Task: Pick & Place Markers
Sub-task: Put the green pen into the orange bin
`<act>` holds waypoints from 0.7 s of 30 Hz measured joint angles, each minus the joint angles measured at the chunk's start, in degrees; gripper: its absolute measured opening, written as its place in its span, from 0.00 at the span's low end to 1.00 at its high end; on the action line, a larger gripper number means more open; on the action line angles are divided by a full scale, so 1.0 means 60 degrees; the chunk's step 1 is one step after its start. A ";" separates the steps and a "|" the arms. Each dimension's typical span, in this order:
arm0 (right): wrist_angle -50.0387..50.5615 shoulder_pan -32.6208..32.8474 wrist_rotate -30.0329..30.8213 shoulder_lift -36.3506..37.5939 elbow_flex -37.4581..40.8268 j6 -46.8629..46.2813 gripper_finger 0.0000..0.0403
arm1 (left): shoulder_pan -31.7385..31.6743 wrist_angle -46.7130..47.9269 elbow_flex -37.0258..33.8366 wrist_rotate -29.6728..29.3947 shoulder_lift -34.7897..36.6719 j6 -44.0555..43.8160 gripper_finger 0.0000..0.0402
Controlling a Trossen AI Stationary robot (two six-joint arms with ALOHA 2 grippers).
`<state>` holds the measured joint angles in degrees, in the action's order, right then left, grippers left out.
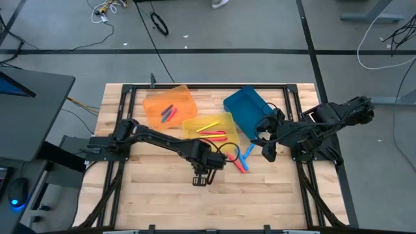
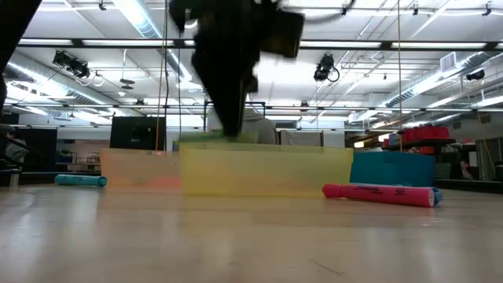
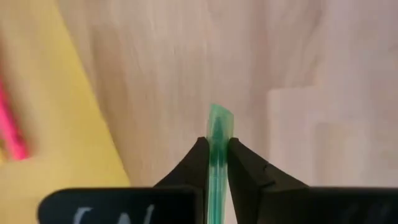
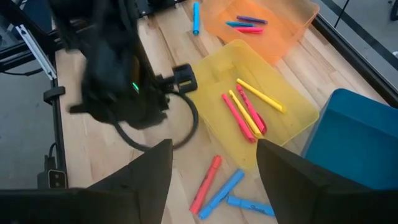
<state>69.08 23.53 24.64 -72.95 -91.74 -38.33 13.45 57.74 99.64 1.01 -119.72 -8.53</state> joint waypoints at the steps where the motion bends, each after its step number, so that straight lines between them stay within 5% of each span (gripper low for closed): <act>1: -0.0004 -0.0002 0.0000 0.0000 0.0000 0.0004 0.58 | 0.0000 0.0205 0.0226 -0.0011 0.0136 0.0022 0.11; 14: 0.0005 -0.0003 0.0000 0.0000 0.0000 0.0055 0.58 | 0.0052 0.3102 0.4379 -0.1130 0.0861 -0.0881 0.11; 21: -0.0004 -0.0004 0.0000 0.0000 0.0000 -0.0024 0.58 | -0.0661 0.4659 0.4517 -0.2669 0.0849 -0.2603 0.10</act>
<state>69.06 23.51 24.64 -72.95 -91.74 -38.47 9.49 85.69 126.74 -15.00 -114.63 -24.15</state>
